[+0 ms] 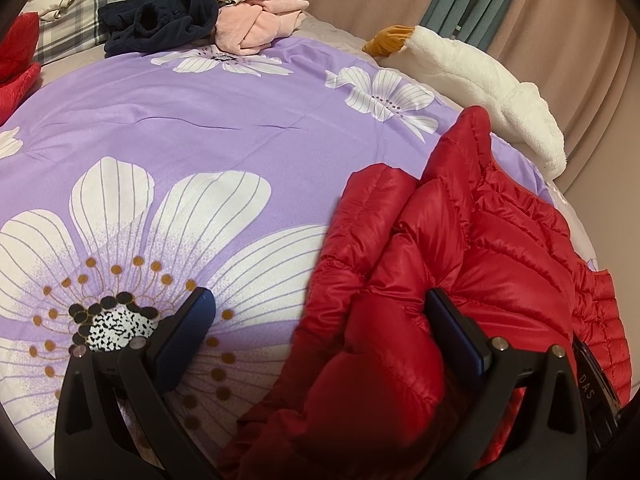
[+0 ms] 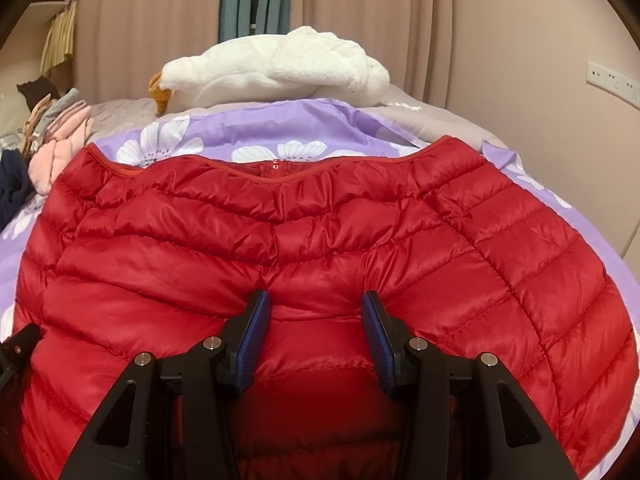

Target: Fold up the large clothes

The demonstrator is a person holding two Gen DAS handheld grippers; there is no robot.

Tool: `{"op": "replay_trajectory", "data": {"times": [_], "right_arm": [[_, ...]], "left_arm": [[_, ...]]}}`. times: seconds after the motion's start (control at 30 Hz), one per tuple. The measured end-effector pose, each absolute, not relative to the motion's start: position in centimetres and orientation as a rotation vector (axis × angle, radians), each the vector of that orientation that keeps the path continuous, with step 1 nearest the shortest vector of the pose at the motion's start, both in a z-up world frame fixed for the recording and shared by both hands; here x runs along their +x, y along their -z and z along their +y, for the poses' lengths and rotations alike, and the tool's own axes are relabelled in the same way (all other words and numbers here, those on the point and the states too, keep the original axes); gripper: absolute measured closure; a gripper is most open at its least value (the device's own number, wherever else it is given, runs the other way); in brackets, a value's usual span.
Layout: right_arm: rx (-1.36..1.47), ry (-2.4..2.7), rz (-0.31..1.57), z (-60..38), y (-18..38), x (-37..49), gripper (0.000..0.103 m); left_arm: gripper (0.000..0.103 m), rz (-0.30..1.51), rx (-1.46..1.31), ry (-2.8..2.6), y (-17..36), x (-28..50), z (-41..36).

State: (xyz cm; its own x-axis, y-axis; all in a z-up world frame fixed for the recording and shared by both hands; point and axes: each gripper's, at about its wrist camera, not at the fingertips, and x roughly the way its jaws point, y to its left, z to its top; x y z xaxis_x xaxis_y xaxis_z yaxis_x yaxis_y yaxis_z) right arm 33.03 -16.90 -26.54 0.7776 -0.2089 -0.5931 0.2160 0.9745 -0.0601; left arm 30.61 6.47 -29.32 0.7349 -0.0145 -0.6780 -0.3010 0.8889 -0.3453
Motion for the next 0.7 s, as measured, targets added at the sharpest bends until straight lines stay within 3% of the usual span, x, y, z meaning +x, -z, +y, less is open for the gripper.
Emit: {"op": "replay_trajectory", "data": {"times": [0.13, 0.27, 0.33, 0.37, 0.7], "right_arm": [[0.008, 0.209, 0.73, -17.1, 25.2, 33.1, 0.054], [0.193, 0.133, 0.728, -20.6, 22.5, 30.4, 0.05], [0.245, 0.183, 0.693, -23.2, 21.7, 28.3, 0.019], [0.247, 0.246, 0.686, -24.4, 21.5, 27.4, 0.015], [0.245, 0.409, 0.781, -31.9, 24.8, 23.7, 0.014]], "left_arm": [[0.0, 0.729, -0.468, -0.159, 29.4, 30.5, 6.5], [0.0, 0.728, -0.475, -0.155, 29.3, 30.4, 6.5], [0.0, 0.722, -0.484, -0.151, 29.2, 30.3, 6.6], [0.0, 0.717, -0.497, -0.145, 29.2, 30.1, 6.8], [0.0, 0.798, -0.469, -0.151, 28.7, 27.3, 6.5]]}}
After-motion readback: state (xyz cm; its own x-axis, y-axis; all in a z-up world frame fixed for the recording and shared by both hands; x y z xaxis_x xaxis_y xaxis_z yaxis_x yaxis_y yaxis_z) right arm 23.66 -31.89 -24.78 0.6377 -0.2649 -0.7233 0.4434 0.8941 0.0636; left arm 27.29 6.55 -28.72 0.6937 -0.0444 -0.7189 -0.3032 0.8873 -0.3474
